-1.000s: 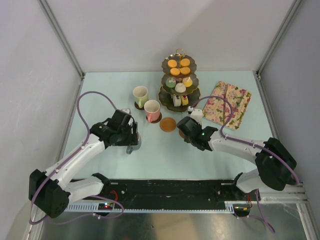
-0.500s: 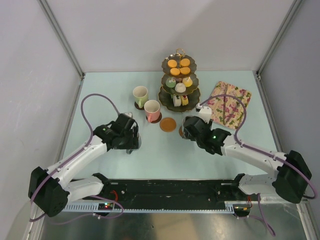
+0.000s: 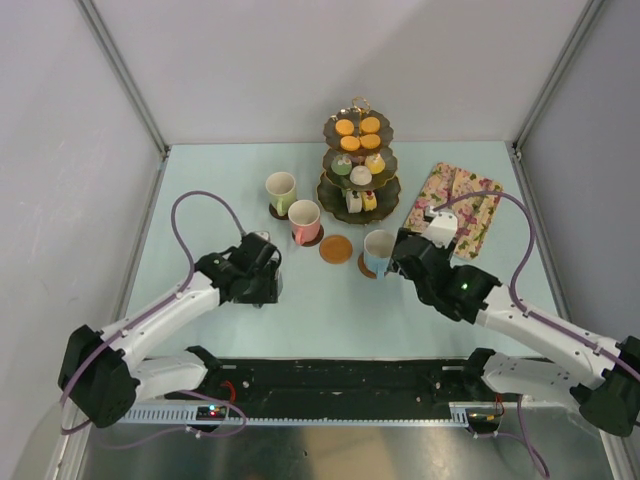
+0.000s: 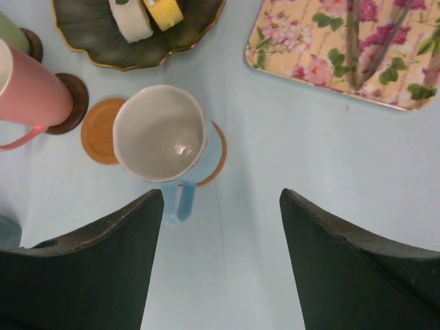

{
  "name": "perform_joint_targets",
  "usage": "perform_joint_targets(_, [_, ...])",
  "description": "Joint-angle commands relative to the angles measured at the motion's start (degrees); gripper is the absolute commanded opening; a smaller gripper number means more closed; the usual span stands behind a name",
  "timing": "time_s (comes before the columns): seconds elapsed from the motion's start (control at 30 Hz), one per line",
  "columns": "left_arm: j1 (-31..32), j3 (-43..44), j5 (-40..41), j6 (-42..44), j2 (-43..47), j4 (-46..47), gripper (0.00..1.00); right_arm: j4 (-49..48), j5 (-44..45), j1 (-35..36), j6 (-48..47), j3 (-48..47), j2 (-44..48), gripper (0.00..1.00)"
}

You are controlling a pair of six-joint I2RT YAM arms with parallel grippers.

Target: Serve the afternoon tea

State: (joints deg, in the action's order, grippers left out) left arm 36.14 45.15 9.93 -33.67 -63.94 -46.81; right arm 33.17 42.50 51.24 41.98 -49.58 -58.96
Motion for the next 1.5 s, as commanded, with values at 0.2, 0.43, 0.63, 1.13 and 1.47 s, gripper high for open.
perform_joint_targets(0.2, [2.5,-1.6,2.6,-2.3,-2.9,4.1,0.38,3.8,5.6,-1.5,2.0,2.4,5.6,0.75])
perform_joint_targets(0.43, [4.9,2.3,2.3,-2.8,-1.5,4.0,0.06,5.9,7.3,-3.6,0.9,3.3,10.0,0.76])
perform_joint_targets(0.63, [7.8,10.4,1.9,-2.6,-4.9,4.0,0.0,8.0,7.6,-6.2,-1.1,3.9,14.7,0.76])
perform_joint_targets(1.13, [12.9,36.3,3.5,1.9,-25.6,3.7,0.0,9.1,8.3,-14.4,-12.8,3.9,26.6,0.79])
perform_joint_targets(1.47, [12.9,47.0,6.4,3.9,-37.8,3.6,0.0,8.7,8.1,-16.2,-14.9,4.5,27.4,0.79])
